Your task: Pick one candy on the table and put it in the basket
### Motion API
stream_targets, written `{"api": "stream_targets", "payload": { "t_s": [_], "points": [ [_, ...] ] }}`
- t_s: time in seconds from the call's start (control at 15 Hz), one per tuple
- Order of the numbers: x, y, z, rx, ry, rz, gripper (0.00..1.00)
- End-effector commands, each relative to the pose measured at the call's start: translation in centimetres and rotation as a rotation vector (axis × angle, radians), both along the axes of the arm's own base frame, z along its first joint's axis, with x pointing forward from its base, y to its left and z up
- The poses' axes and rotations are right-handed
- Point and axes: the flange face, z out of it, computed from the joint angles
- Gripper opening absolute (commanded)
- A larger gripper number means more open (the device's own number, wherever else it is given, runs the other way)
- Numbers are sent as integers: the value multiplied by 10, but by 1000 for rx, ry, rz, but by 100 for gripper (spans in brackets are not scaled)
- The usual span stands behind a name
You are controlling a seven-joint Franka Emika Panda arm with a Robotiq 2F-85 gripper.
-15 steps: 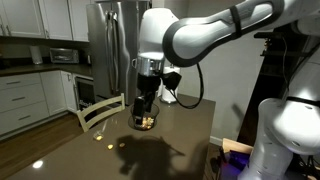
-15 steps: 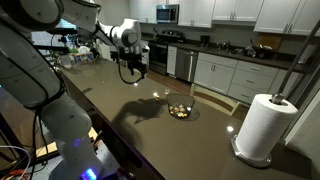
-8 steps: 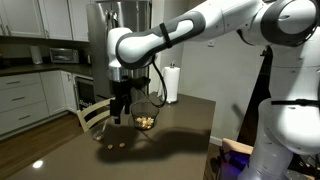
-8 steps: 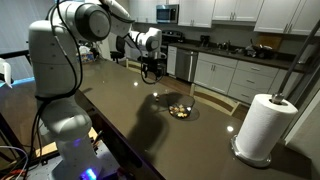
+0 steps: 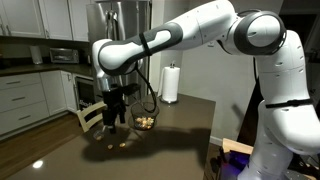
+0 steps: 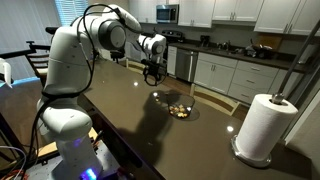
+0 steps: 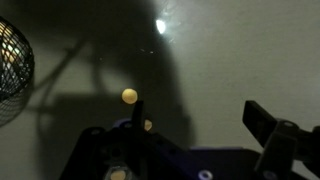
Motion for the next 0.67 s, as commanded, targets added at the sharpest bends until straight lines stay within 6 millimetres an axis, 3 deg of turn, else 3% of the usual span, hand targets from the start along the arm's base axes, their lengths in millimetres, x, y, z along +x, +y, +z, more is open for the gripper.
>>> {"api": "stream_targets", "payload": {
  "t_s": [0.0, 0.2, 0.27, 0.6],
  "points": [
    [-11, 4, 2, 0, -3, 14, 100],
    [-21, 4, -9, 5, -6, 20, 100],
    [-8, 7, -8, -3, 6, 13, 100],
    [-13, 5, -22, -10, 10, 13, 100]
  ]
}}
